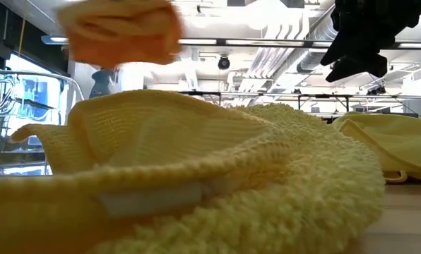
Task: Sort microfiber towel by color & place in baskets
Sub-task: Put the orange microfiber towel into the bottom transparent bin, then put the yellow microfiber towel into the top transparent bin
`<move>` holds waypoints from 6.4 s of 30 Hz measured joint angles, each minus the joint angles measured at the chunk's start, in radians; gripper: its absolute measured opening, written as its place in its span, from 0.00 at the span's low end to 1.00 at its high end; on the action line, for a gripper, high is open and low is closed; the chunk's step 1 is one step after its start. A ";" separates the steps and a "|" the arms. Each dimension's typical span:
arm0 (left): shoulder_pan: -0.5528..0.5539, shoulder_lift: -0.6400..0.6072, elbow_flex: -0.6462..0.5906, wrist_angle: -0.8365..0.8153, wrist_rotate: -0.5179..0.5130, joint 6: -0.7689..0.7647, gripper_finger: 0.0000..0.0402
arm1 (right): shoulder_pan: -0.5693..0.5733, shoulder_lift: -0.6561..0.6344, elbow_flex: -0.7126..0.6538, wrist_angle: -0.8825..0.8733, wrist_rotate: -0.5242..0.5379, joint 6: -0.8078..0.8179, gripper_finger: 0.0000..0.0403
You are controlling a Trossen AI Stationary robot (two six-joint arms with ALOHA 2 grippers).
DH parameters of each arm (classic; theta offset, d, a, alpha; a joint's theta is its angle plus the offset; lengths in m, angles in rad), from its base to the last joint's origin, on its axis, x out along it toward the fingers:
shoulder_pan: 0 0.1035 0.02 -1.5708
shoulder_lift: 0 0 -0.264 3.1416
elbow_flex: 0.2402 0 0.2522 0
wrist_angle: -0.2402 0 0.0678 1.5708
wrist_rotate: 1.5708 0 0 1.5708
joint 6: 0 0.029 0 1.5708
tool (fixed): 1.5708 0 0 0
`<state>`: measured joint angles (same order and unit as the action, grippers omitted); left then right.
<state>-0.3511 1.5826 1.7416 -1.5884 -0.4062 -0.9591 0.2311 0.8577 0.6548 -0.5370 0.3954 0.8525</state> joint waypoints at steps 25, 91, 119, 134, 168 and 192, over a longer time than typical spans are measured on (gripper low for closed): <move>0.295 -0.288 -0.763 0.371 0.158 0.505 0.00 | -0.001 0.179 0.000 0.206 0.133 0.307 0.51; 0.399 -0.627 -0.728 0.436 0.269 0.428 0.37 | -0.218 0.320 0.190 0.047 -0.157 -0.267 0.51; 0.400 -0.627 -0.727 0.433 0.275 0.600 0.37 | 0.094 0.550 0.306 -0.668 -0.407 0.270 0.51; 0.401 -0.627 -0.728 0.434 0.275 0.762 0.37 | 0.129 0.543 0.315 -0.550 -0.225 0.466 0.06; 0.494 -0.902 -0.992 0.975 0.314 0.757 0.37 | -0.595 0.660 0.934 0.145 -0.273 -0.704 0.00; 0.495 -0.902 -0.992 1.014 0.125 0.489 0.37 | -0.805 1.122 0.933 0.061 -0.511 -1.000 0.00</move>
<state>0.1444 0.6804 0.7498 -0.5740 -0.2813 -0.4702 -0.5743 1.9794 1.5879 -0.4759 -0.1159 -0.1474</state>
